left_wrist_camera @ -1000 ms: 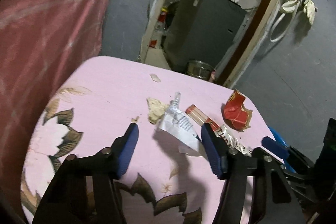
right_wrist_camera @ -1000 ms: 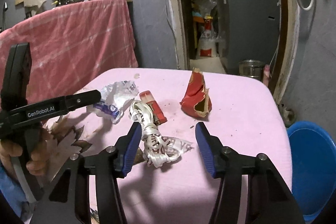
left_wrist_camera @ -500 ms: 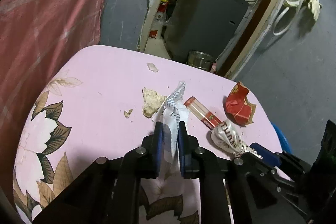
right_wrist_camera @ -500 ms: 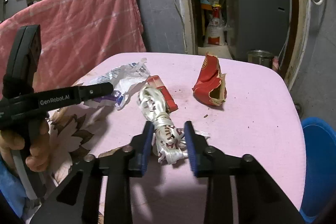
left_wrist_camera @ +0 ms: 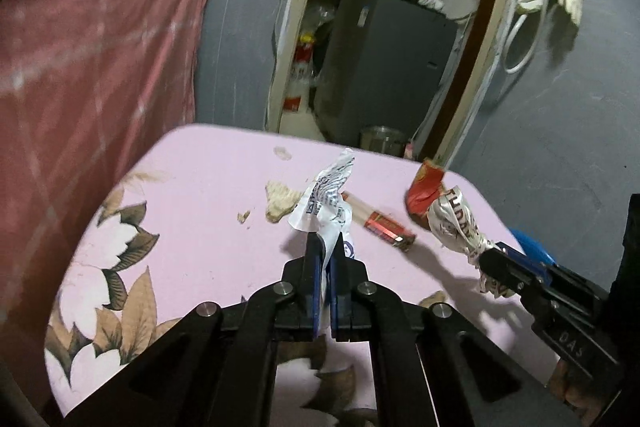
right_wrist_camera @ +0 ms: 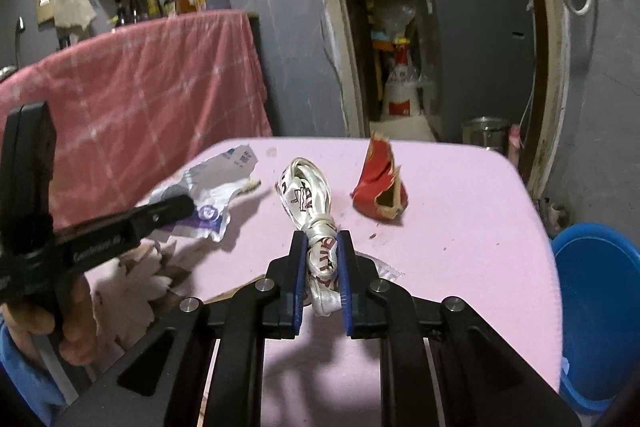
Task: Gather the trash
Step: 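Carry both items over the blue bucket and open both grippers to drop them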
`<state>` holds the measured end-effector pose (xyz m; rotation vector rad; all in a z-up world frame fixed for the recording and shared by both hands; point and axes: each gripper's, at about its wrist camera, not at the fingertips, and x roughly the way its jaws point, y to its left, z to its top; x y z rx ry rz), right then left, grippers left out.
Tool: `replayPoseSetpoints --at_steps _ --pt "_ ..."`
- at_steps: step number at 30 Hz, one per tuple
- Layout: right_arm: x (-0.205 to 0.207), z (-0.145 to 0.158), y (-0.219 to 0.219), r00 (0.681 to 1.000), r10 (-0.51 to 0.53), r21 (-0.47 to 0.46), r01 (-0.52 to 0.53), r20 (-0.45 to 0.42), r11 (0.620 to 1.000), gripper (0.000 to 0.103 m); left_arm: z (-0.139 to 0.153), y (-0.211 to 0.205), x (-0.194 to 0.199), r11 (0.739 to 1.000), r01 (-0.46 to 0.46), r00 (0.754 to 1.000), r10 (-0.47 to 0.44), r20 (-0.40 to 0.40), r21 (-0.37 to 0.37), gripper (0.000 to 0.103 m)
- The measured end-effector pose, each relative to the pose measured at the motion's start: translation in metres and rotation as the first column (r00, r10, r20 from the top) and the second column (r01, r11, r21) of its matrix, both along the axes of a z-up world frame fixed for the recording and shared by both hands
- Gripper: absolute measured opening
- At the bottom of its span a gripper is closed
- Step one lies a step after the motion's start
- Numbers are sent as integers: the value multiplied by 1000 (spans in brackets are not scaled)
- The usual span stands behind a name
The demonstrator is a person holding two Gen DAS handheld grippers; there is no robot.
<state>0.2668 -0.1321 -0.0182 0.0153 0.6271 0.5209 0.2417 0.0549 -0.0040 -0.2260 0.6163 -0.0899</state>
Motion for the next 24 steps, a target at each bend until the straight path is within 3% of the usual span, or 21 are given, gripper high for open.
replayPoseSetpoints --at_steps 9,16,24 --pt "-27 38 -30 972 -108 83 92 209 992 12 28 -42 -28 998 -10 978 -3 210 57 2" --pt "-46 67 -63 925 -189 143 149 329 978 12 45 -79 -32 999 36 956 -45 289 37 2" --pt "-57 81 -115 873 -304 168 257 382 952 12 56 -122 -37 995 95 937 -80 339 -28 2"
